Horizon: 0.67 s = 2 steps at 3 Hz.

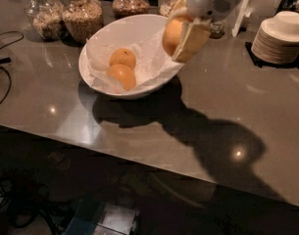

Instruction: Pick orange from white bowl

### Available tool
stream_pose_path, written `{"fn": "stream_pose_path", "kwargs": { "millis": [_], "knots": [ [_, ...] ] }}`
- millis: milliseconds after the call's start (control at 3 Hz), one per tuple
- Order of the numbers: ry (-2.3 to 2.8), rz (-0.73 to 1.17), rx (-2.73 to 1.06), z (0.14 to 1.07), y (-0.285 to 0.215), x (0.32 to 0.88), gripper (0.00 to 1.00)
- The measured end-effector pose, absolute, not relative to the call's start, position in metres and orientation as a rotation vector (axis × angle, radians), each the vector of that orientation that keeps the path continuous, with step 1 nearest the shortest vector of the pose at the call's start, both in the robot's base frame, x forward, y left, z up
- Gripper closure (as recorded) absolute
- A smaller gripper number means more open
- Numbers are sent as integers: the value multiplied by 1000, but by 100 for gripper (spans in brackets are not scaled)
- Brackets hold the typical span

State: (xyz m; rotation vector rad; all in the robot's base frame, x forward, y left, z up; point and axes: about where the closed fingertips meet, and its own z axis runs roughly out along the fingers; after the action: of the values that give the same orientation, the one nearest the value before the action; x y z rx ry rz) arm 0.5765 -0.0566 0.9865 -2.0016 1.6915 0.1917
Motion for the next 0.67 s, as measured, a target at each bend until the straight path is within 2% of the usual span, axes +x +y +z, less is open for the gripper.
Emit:
{"fn": "stream_pose_path", "kwargs": {
  "millis": [667],
  "knots": [
    [1345, 418, -1901, 1060, -89, 478, 100]
  ]
}}
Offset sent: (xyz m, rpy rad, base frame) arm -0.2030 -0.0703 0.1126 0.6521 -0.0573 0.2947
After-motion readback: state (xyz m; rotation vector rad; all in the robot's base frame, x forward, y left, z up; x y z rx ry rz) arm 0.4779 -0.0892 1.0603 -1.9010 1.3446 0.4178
